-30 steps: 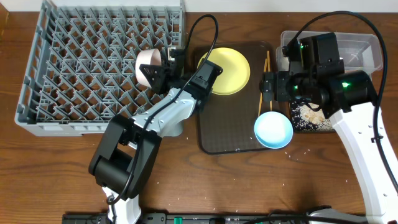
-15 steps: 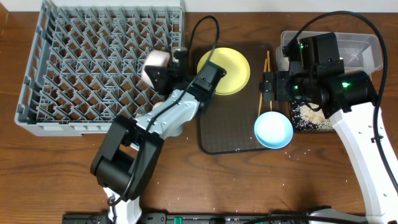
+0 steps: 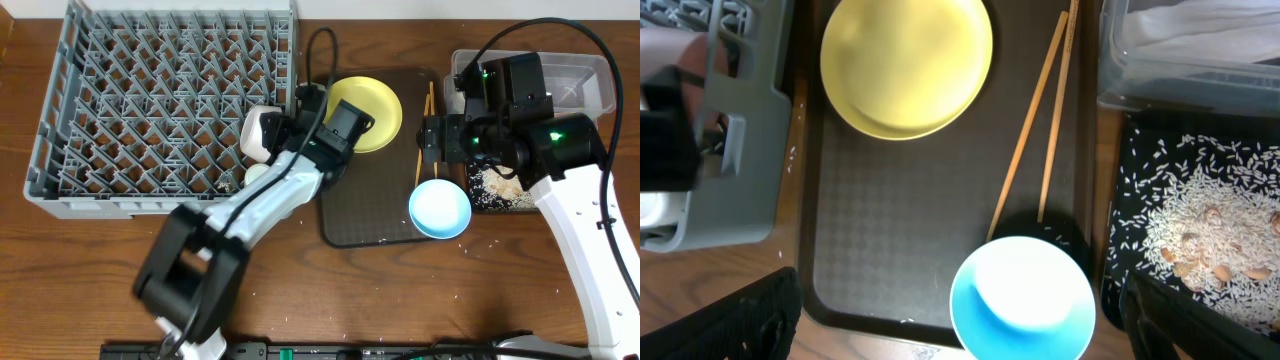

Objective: Sort waste into correct bins and load items into the dishwasher
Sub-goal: 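Set the pink-white bowl upright in the rack and open the left gripper, then move the left gripper to the light-blue bowl on the brown tray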

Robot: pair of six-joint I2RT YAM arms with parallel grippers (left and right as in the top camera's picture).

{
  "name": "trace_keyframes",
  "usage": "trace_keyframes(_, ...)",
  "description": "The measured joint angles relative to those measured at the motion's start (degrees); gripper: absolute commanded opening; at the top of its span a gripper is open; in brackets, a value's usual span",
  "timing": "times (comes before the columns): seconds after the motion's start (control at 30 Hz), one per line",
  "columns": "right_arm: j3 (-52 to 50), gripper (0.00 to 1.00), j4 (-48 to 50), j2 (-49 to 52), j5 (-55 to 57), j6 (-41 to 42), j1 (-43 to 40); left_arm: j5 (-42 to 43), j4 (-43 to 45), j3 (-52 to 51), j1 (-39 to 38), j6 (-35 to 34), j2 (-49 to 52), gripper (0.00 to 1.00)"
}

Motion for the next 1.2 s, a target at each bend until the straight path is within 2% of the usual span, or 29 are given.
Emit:
trace_keyframes(0.27, 0.0, 0.99, 0.0, 0.0, -0.02, 0.0, 0.0, 25.46, -4.37, 0.0, 0.0, -4.07, -15.98, 0.59)
trace_keyframes(0.53, 0.0, 0.99, 0.0, 0.0, 0.0, 0.0, 0.0, 43.67, -11.43, 0.0, 0.0, -9.66, -17.77, 0.59)
trace_keyframes(0.83, 0.0, 0.99, 0.15, 0.0, -0.02, 0.0, 0.0, 54.07, -13.07, 0.0, 0.0, -15.72, -17.77, 0.59)
trace_keyframes(1.07, 0.0, 0.99, 0.83, -0.04, -0.26, 1.51, -0.55, 55.63, -13.07, 0.0, -0.39, -18.05, -17.31, 0.58)
trace_keyframes(1.2, 0.0, 0.99, -0.46, -1.16, -0.26, 3.85, -5.05, 55.8, -12.72, 0.0, -1.97, -19.3, -15.08, 0.58)
